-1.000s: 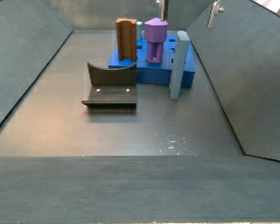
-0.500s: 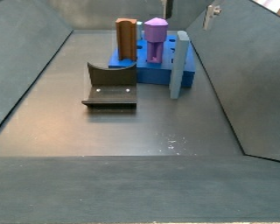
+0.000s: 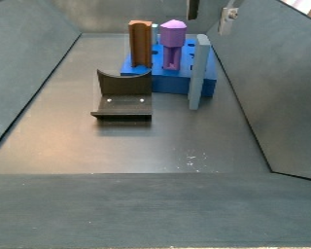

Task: Pick up the square-circle object. Move up. Rotate the square-circle object. Move to above the board. Insert the square-circle object.
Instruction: Rotate the square-circle object.

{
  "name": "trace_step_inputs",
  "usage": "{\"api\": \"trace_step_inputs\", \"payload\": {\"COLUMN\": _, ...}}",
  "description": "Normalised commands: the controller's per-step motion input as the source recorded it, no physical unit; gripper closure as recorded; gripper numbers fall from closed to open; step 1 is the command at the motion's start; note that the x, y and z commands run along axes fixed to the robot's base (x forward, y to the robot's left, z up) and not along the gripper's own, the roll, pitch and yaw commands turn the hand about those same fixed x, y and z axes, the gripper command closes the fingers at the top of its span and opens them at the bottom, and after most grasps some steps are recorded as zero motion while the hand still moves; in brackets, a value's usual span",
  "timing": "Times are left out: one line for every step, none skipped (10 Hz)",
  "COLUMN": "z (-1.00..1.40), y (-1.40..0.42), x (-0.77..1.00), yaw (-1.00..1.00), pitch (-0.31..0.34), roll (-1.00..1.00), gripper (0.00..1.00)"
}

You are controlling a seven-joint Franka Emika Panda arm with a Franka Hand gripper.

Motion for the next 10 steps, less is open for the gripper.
{"api": "trace_step_inputs", "payload": {"z": -0.03, "y": 0.01, "x": 0.03, "yaw": -1.0, "pitch": 0.016, "roll": -0.03, "gripper": 0.0}}
{"api": "trace_step_inputs", "payload": {"z": -0.03, "y": 0.01, "x": 0.04, "yaw": -1.0, "pitch": 0.019, "roll": -0.04, "gripper": 0.0}}
{"api": "trace_step_inputs", "payload": {"z": -0.03, "y": 0.01, "x": 0.04, "yaw": -1.0, "pitch": 0.023, "roll": -0.05, "gripper": 0.0}}
{"api": "trace_step_inputs", "payload": {"z": -0.03, "y": 0.01, "x": 0.04, "yaw": -0.86, "pitch": 0.027, "roll": -0.05, "gripper": 0.0}}
{"api": "trace_step_inputs", "payload": {"z": -0.03, "y": 0.01, "x": 0.04, "yaw": -0.7, "pitch": 0.027, "roll": -0.05, "gripper": 0.0}}
{"api": "trace_step_inputs", "payload": {"z": -0.03, "y": 0.01, "x": 0.04, "yaw": -0.41, "pitch": 0.026, "roll": -0.05, "gripper": 0.0}}
{"api": "trace_step_inputs", "payload": {"z": -0.03, "y": 0.01, "x": 0.04, "yaw": -0.27, "pitch": 0.026, "roll": -0.05, "gripper": 0.0}}
{"api": "trace_step_inputs", "payload": {"z": -1.0, "y": 0.0, "x": 0.0, "yaw": -0.18, "pitch": 0.025, "roll": -0.05, "gripper": 0.0}}
{"api": "trace_step_inputs", "payload": {"z": -1.0, "y": 0.0, "x": 0.01, "yaw": -0.12, "pitch": 0.014, "roll": -0.05, "gripper": 0.0}}
{"api": "trace_step_inputs", "payload": {"z": -1.0, "y": 0.0, "x": 0.03, "yaw": -0.08, "pitch": -0.019, "roll": -0.06, "gripper": 0.0}}
